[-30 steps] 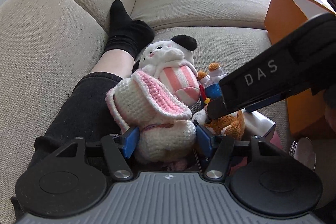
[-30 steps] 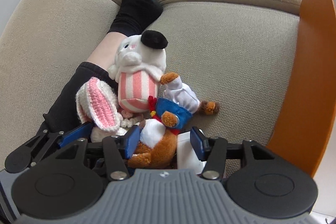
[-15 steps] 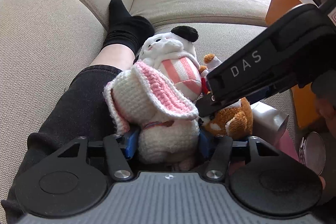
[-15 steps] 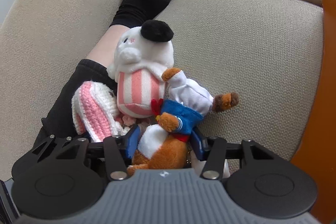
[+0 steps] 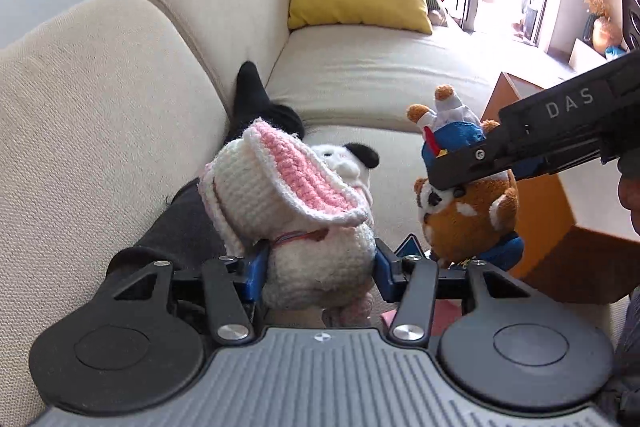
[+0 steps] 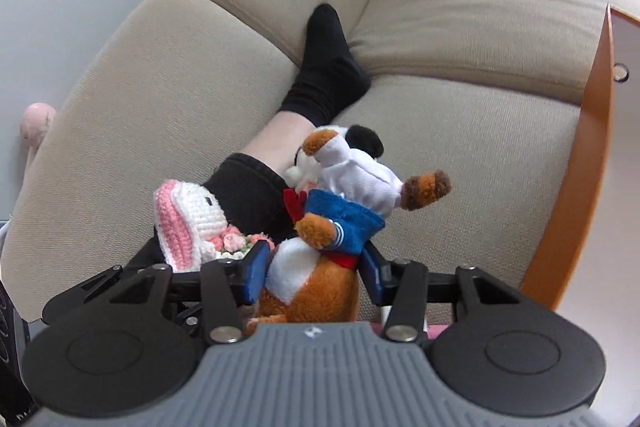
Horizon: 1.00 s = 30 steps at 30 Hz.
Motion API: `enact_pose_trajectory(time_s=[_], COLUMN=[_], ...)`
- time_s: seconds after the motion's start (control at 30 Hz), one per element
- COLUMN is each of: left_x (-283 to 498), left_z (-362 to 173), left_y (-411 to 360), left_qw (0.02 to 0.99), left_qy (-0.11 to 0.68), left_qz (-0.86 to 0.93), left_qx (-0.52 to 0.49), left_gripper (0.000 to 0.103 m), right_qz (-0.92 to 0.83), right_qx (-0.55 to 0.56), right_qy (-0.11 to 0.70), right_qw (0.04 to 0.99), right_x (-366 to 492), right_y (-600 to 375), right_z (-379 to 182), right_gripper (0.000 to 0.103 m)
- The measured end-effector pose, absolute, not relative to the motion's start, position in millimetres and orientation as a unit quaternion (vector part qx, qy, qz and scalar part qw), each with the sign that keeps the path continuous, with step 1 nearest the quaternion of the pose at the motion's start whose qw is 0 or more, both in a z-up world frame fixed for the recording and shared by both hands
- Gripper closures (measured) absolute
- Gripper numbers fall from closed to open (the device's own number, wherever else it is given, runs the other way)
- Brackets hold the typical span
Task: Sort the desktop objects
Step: 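Carry the bunny and plush dog into the orange box and open both tools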
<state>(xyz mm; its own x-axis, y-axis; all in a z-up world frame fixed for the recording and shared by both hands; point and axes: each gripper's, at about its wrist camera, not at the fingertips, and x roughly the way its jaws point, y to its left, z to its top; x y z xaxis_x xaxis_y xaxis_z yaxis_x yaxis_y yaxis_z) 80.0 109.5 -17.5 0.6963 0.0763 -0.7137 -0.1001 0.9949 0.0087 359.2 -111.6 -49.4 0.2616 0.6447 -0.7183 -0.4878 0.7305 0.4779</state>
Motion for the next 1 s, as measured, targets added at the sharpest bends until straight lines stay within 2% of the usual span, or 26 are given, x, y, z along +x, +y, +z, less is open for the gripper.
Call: enact_pose_trajectory(time_s=[0.2, 0.47, 0.8, 1.0], left_x=[81, 128, 207, 262], left_z=[14, 35, -18, -59], left_y=[82, 12, -97, -130], left_qw=[0.94, 0.933, 0.869, 0.83], left_qy=[0.341, 0.318, 0.343, 0.389], left_qz=[-0.019, -0.164, -0.279, -0.295], left_qx=[-0.012, 0.038, 0.22, 0.269], left_gripper=[0.042, 0.042, 0.042, 0.042], right_qz=[0.306, 0.221, 0.162, 0.148], right_qx=[0.084, 0.084, 0.051, 0.025], right_qy=[0.44, 0.423, 0.47, 0.516], right_qw=[0.84, 0.875, 0.866, 0.843], right_x=[339, 342, 418, 471], right_y=[-185, -269, -332, -332], right_z=[-5, 7, -34, -67], right_gripper=[0.052, 0.052, 0.052, 0.052])
